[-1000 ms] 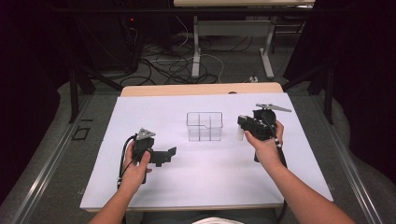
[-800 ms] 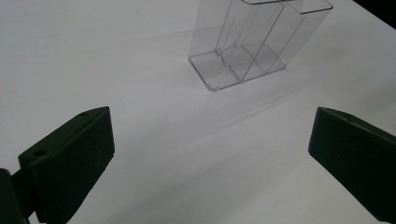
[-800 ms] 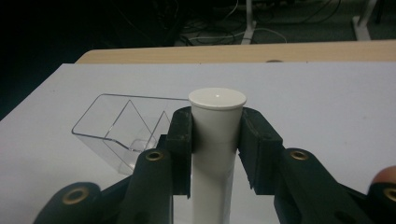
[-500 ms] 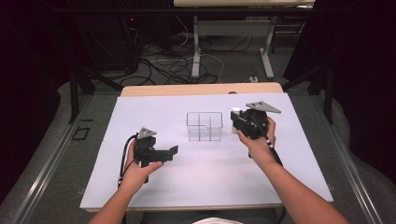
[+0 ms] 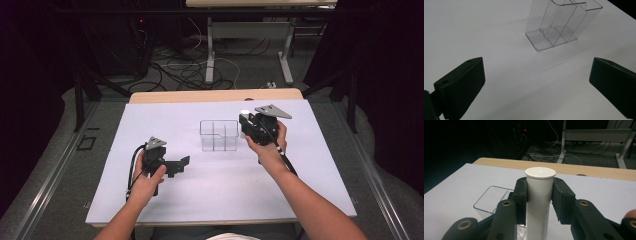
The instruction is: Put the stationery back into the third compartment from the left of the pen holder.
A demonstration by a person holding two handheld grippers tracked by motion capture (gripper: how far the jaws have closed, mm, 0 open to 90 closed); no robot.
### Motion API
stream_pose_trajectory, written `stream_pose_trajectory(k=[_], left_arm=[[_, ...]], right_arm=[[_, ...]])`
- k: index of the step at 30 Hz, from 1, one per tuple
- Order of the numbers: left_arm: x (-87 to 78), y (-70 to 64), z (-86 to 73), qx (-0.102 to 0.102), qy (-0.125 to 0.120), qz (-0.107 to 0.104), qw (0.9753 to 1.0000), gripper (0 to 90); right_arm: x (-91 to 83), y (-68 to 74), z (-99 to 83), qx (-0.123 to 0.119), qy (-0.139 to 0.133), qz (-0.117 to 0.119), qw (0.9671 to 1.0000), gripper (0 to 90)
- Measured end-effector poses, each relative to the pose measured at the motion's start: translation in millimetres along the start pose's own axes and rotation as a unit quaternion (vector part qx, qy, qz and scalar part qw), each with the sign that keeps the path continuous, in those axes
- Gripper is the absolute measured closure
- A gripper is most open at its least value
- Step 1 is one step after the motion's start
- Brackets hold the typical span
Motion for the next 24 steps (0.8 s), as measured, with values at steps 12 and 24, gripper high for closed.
stream_pose_trajectory(k=[12,24], left_arm=[[0.1,1.3,0.1,-0.004,-0.005,0.0,1.0,0.3],[-0.4,3.8,0.0,-0.004,-0.004,0.002,1.0,0.3]], right_arm=[[12.4,13.2,7.7,-0.007,-0.008,0.011,0.9999,66.9],[24.0,20.4,3.9,-0.008,-0.002,0.011,0.9999,66.8]])
Point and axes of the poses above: each handheld gripper's, and its own axes: x roughly forward along the jaws, z roughly out of its top, y roughly to its left, the point moved 10 cm from there along x, roughly forward along the jaws, and after that the axes turned 1 degree about z, right-handed, at the moved point
